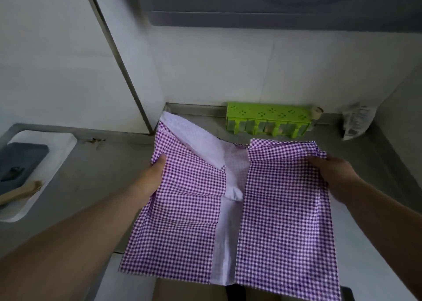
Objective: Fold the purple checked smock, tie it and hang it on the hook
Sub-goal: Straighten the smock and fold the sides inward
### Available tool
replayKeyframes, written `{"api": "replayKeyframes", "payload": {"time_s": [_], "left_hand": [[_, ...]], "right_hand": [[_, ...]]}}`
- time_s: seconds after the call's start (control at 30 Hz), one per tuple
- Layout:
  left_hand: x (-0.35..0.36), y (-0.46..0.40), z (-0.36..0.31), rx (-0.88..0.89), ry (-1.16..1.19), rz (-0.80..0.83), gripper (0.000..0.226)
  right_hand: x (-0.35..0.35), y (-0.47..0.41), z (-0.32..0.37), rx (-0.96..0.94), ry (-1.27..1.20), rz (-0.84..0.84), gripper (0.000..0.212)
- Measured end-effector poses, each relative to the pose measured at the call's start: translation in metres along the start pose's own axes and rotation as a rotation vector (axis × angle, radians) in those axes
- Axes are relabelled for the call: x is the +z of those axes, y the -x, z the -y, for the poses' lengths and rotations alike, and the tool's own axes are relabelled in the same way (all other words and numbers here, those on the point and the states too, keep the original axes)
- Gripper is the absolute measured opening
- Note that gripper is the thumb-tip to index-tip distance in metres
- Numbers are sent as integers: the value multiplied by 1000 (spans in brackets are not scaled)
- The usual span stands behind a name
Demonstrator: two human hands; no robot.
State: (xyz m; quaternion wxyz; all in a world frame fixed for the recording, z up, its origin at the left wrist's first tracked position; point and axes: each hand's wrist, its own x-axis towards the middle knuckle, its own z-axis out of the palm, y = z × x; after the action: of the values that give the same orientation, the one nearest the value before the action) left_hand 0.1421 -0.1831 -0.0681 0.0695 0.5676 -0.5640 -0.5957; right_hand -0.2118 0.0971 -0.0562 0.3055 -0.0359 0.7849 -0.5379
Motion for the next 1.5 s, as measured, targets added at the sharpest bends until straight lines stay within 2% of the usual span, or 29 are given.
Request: {"api": "replayKeyframes", "payload": {"time_s": [0.1,0.17,0.27,0.3,0.4,0.5,0.57,0.67,0.77,0.8,0.9,1.0,1.07,1.17,1.27,1.33,1.4,1.5], "left_hand": [[4,-24,6,-66,7,-59,84],[5,-36,14,-54,-64,-98,75],[9,-45,34,83,-233,-241,54],[10,-48,42,116,-336,-280,53],[15,-44,59,228,-804,-276,75],[25,-45,70,455,-1140,-31,71],[36,-45,71,463,-1252,136,73],[52,-52,72,409,-1319,241,79],[64,-58,72,356,-1375,227,89],[68,-60,72,333,-1394,221,93],[74,-65,70,250,-1422,191,108],[76,-69,66,180,-1471,177,120],[78,-72,61,144,-1489,187,127],[86,-75,49,114,-1518,198,138],[93,-75,37,109,-1591,223,141],[96,-76,37,125,-1618,238,141],[96,-78,39,131,-1609,231,141],[95,-82,45,95,-1575,220,144]], "right_hand": [[11,-34,-12,27,104,-26,19],[15,-49,-23,63,182,-30,24],[12,-76,-53,87,363,-91,86],[12,-84,-62,39,501,-102,91],[33,-52,-48,-245,989,-108,72],[53,-47,-44,-478,1176,34,56],[63,-55,-46,-569,1275,123,43],[81,-61,-43,-714,1334,322,29],[103,-64,-48,-749,1438,470,41],[109,-68,-51,-700,1471,453,52],[122,-87,-57,-402,1479,373,89],[126,-99,-58,-279,1518,320,102],[135,-91,-53,-389,1531,281,94],[156,-62,-46,-797,1436,344,73],[179,-37,-50,-1246,1374,594,54],[196,-28,-61,-1449,1327,821,46],[210,-27,-73,-1484,1367,936,50],[221,-41,-77,-1276,1496,829,69]]}}
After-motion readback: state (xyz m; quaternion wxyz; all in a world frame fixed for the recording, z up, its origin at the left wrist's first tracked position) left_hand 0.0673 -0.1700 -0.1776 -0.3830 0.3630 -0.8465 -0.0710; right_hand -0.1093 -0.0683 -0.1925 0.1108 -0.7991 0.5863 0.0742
